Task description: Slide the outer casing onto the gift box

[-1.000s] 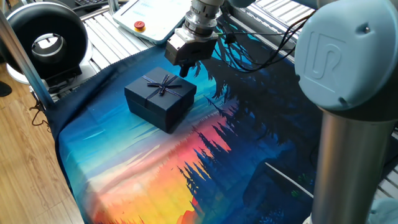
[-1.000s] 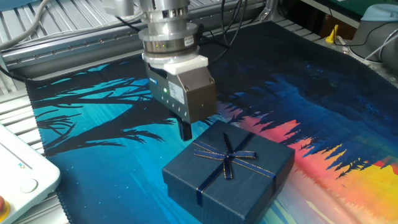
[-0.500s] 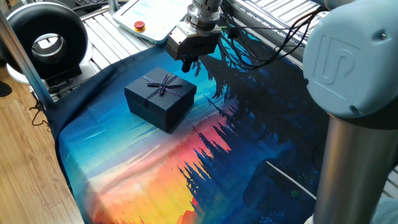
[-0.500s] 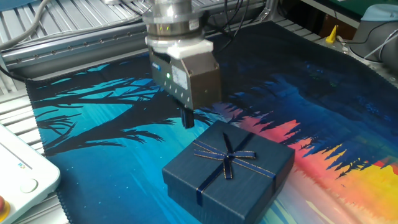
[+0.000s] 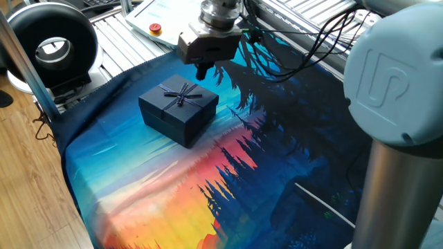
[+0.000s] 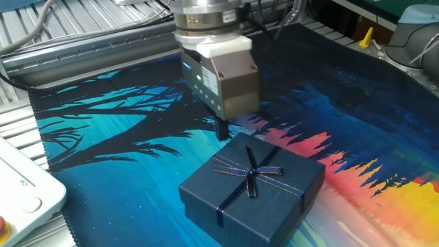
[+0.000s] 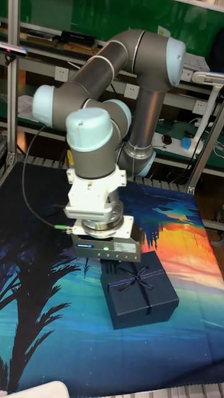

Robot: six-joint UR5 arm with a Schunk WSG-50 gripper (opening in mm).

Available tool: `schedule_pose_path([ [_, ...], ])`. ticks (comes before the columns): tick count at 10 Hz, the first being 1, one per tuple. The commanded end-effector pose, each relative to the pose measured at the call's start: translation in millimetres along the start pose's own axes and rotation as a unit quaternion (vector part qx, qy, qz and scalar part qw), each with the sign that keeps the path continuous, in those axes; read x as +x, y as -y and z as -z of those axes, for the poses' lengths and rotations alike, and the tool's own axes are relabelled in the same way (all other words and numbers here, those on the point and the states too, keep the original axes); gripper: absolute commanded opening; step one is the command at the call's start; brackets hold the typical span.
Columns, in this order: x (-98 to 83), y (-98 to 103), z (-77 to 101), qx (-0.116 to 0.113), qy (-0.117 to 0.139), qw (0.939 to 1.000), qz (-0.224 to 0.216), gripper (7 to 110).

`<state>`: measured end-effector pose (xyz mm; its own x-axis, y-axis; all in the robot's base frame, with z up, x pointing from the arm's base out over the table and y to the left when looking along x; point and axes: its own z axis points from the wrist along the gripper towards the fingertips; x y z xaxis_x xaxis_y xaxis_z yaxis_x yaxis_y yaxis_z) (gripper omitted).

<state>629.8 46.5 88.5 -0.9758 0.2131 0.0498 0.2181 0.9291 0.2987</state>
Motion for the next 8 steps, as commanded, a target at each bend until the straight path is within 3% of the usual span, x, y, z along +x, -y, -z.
schedule_pose_path([
  [1, 10.0, -33.5, -8.5, -0.023, -0.004, 0.9993, -0.03, 7],
  [3, 15.3, -55.0, -15.7, -0.048, -0.006, 0.9978, -0.045, 7],
  [4, 15.1, -53.1, -16.8, -0.043, -0.004, 0.9982, -0.042, 7],
  [5, 11.0, -39.1, -16.0, -0.018, 0.003, 0.9994, -0.03, 7],
  [6, 9.2, -33.2, -13.0, -0.014, 0.003, 0.9996, -0.024, 7],
  [8, 3.1, -0.4, 1.0, 0.029, 0.012, 0.9995, 0.003, 7],
])
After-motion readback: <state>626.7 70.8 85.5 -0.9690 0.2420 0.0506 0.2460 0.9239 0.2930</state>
